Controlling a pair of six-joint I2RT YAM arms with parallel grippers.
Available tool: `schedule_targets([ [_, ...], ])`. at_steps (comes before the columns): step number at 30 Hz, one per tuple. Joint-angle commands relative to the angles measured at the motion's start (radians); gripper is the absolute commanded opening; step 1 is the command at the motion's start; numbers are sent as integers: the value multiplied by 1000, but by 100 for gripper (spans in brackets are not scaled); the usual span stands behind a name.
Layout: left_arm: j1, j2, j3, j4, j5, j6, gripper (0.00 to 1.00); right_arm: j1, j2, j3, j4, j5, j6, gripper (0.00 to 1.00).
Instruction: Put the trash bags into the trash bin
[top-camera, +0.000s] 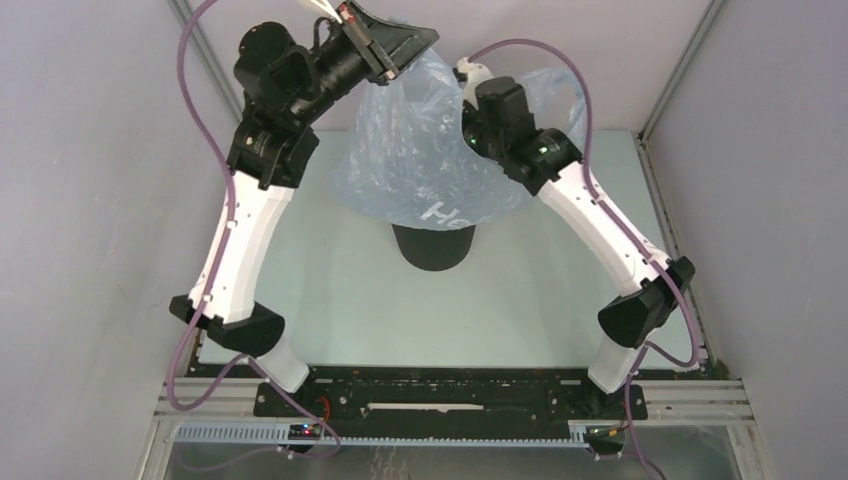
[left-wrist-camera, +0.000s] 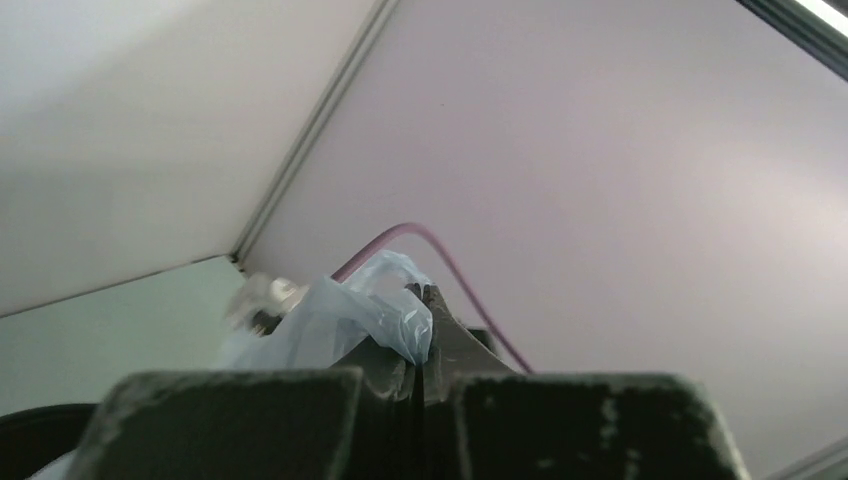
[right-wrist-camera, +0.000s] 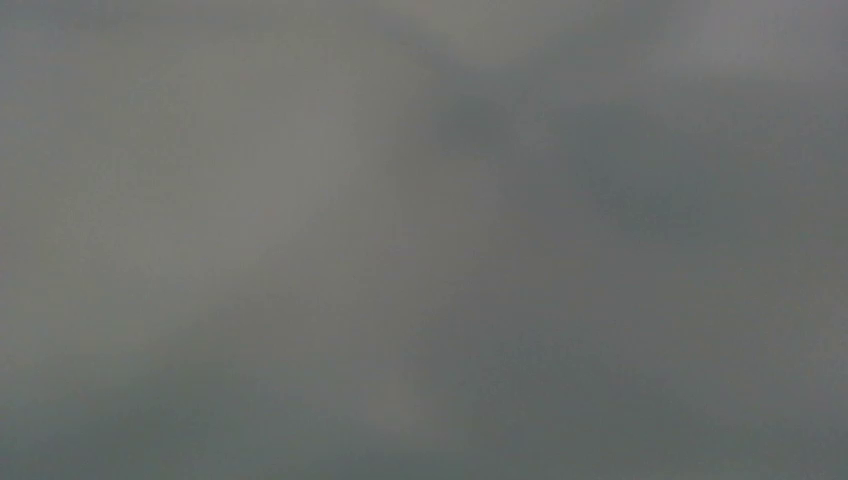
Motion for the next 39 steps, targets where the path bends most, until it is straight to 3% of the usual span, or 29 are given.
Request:
schedule_targets([
  [1, 7, 56, 45, 117, 129, -124, 0, 41, 27, -56, 150, 88, -118, 36],
  [6, 8, 128, 77, 146, 201, -198, 0, 8, 91, -50, 125, 107, -109, 37],
  [11, 19, 162, 99, 208, 210, -262, 0, -41, 84, -46, 52, 394, -49, 29],
  [15, 52, 170, 99, 254, 202, -299, 0, -98, 63, -10, 10, 508, -31, 28],
  [18, 83, 178, 91, 286, 202, -328, 0, -113, 53, 16, 22, 409, -60, 28],
  [22, 112, 186, 88, 329, 238, -371, 0, -93, 43, 38, 72, 11, -92, 32],
  [25, 124, 182, 67, 349, 268, -383, 0, -48, 24, 12, 135, -146, -70, 40],
  [29, 128, 188, 47, 378, 298, -407, 0, -21, 14, -88, 281, -198, 6, 48],
  [33, 128, 213, 56, 411, 333, -454, 0, -17, 97, -60, 256, -255, 16, 33],
  [39, 128, 220, 42, 440, 343, -483, 0, -13, 179, -57, 220, -313, -23, 31],
])
